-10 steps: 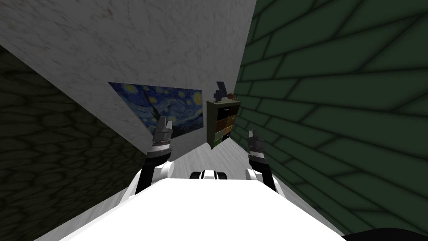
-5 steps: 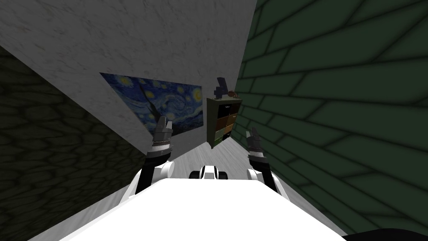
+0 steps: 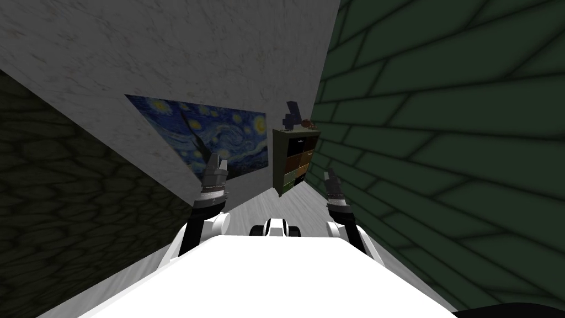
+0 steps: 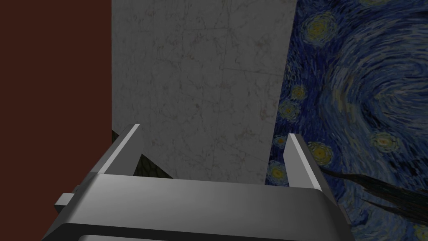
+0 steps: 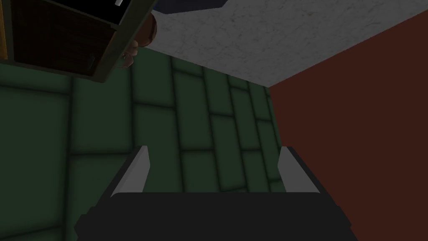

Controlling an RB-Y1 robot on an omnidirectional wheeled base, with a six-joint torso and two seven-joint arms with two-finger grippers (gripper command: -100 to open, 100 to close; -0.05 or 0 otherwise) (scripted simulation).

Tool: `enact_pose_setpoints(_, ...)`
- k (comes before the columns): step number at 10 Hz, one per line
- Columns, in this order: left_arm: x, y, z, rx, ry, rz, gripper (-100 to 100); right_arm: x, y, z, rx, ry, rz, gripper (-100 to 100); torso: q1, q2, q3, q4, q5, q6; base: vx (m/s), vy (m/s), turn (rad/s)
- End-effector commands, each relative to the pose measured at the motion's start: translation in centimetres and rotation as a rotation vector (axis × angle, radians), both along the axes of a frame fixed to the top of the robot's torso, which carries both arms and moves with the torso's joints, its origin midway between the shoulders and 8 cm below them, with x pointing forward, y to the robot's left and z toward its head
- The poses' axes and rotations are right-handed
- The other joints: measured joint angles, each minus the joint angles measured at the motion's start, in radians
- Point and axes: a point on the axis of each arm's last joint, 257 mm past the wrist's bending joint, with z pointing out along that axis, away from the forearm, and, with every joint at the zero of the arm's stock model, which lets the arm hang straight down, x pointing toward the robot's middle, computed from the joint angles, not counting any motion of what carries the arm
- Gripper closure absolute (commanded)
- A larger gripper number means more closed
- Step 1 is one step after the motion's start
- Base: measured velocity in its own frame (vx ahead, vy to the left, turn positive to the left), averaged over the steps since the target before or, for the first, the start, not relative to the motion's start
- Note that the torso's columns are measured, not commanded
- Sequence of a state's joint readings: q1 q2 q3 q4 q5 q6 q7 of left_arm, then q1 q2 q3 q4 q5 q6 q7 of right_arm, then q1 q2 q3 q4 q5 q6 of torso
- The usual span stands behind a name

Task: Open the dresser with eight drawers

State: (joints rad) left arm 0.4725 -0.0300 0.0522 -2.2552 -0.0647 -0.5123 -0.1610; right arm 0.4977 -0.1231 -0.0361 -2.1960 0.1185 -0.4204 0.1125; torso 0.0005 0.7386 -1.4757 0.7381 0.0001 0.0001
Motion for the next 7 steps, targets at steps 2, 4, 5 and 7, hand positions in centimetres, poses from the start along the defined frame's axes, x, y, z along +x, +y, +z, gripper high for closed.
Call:
enact_pose_setpoints(2, 0.0, 0.0, 0.0, 0.0, 0.0, 0.0, 0, 0.5, 0.8, -0.2, -0.137, -0.013, -0.028, -100, -0.001, -0.001, -0.001, 0.0, 0.0, 0.0, 0.036, -0.015, 0.014)
enact_pose_setpoints(4, 0.0, 0.0, 0.0, 0.0, 0.0, 0.0, 0, 0.8, 1.2, -0.3, -0.208, -0.022, -0.048, -100, 0.0, -0.001, -0.001, 0.0, 0.0, 0.0, 0.041, -0.015, 0.02)
enact_pose_setpoints(5, 0.0, 0.0, 0.0, 0.0, 0.0, 0.0, 0, 0.8, 1.2, -0.3, -0.232, -0.023, -0.063, -100, -0.001, -0.001, -0.001, 0.0, 0.0, 0.0, 0.037, -0.015, 0.01)
enact_pose_setpoints(7, 0.0, 0.0, 0.0, 0.0, 0.0, 0.0, 0, 1.1, 1.6, -0.5, -0.296, -0.033, -0.08, -100, 0.0, 0.001, 0.0, 0.0, 0.0, 0.0, 0.021, -0.004, 0.006)
